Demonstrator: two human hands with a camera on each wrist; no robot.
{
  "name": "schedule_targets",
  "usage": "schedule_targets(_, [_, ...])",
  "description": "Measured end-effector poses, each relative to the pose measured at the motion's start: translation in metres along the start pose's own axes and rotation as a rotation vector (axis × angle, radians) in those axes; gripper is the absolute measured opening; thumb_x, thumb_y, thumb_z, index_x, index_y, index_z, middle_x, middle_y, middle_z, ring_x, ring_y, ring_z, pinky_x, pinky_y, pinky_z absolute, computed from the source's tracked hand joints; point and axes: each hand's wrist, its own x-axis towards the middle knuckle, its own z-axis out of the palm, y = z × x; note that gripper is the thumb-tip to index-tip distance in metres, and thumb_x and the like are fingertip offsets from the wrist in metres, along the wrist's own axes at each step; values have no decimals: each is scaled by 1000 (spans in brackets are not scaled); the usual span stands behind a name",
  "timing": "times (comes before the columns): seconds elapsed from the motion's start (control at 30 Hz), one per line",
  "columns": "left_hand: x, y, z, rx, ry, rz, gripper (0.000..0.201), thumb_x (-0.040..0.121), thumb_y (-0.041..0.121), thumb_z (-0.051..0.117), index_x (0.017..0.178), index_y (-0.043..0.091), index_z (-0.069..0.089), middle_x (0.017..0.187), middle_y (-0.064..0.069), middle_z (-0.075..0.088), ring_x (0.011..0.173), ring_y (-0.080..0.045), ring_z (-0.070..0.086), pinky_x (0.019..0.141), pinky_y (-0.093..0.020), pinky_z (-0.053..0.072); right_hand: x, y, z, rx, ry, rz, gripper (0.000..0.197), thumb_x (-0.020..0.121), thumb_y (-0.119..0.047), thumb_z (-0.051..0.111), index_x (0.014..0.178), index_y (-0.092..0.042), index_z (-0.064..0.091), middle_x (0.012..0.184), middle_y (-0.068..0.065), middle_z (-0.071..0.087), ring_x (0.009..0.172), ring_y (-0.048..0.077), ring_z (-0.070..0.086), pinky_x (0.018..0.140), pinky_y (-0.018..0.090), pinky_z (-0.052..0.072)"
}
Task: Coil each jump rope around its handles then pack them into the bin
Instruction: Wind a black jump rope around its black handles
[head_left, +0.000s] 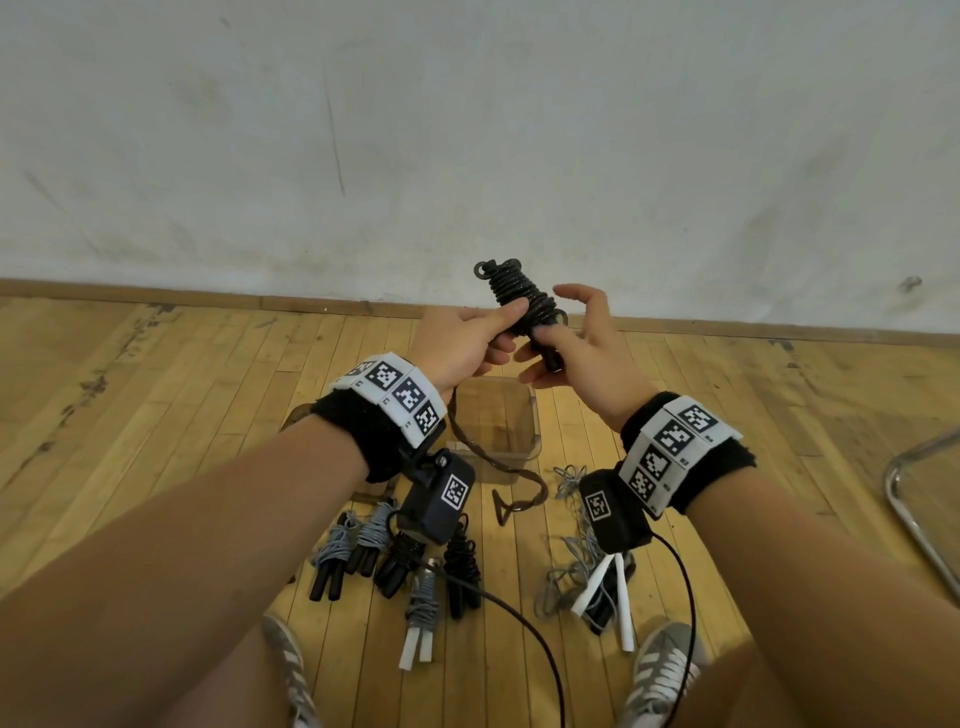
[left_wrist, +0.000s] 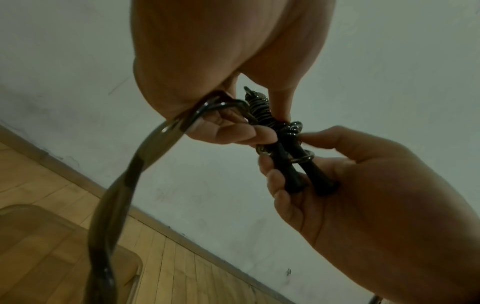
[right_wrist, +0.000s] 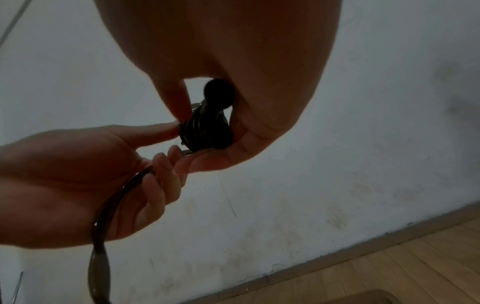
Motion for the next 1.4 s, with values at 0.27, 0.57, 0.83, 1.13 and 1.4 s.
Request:
schedule_targets(0.27, [-5, -3, 2, 24, -41, 1, 37, 94, 45, 70, 100, 9, 75, 76, 1, 68, 64, -8, 63, 59, -22, 49, 1, -1, -6, -112, -58, 28, 37, 112, -32, 27, 131, -12, 52, 91, 11, 71, 68, 18, 67, 64, 29, 56])
schedule_targets(0.57, [-5, -3, -2, 89, 3, -29, 46, 88, 50, 75, 93, 5, 75, 62, 3, 67, 53, -7, 61, 54, -21, 51, 1, 4, -10, -274, 30, -180, 25, 108, -26, 44, 133, -25, 44, 90, -4, 63, 73, 12, 55, 68, 29, 52])
schedule_targets(0.83, [-9, 2, 5, -38, -22, -58, 45, 90, 50, 72, 97, 5, 77, 75, -4, 73, 64, -13, 67, 63, -24, 57, 3, 9, -8, -427, 92, -220, 50, 100, -32, 62, 144, -21, 42, 99, -9, 59, 78, 1, 58, 71, 21, 45])
schedule_targets(1.13, [-6, 5, 1, -33, -13, 10, 35, 91, 44, 74, 83, 10, 75, 67, 2, 69, 60, -9, 63, 64, -25, 54, -4, -5, -5, -47, 53, -30, 65, 93, -27, 73, 146, -30, 35, 107, 7, 69, 83, 16, 72, 76, 29, 60])
schedule_targets(1.4, [-8, 2, 2, -84, -42, -13, 30, 96, 33, 70, 100, 4, 76, 67, 1, 67, 59, -10, 61, 57, -23, 52, -7, -2, -2, -19, -85, -7, 33, 103, -15, 58, 134, -6, 52, 85, 13, 74, 70, 19, 74, 67, 29, 62])
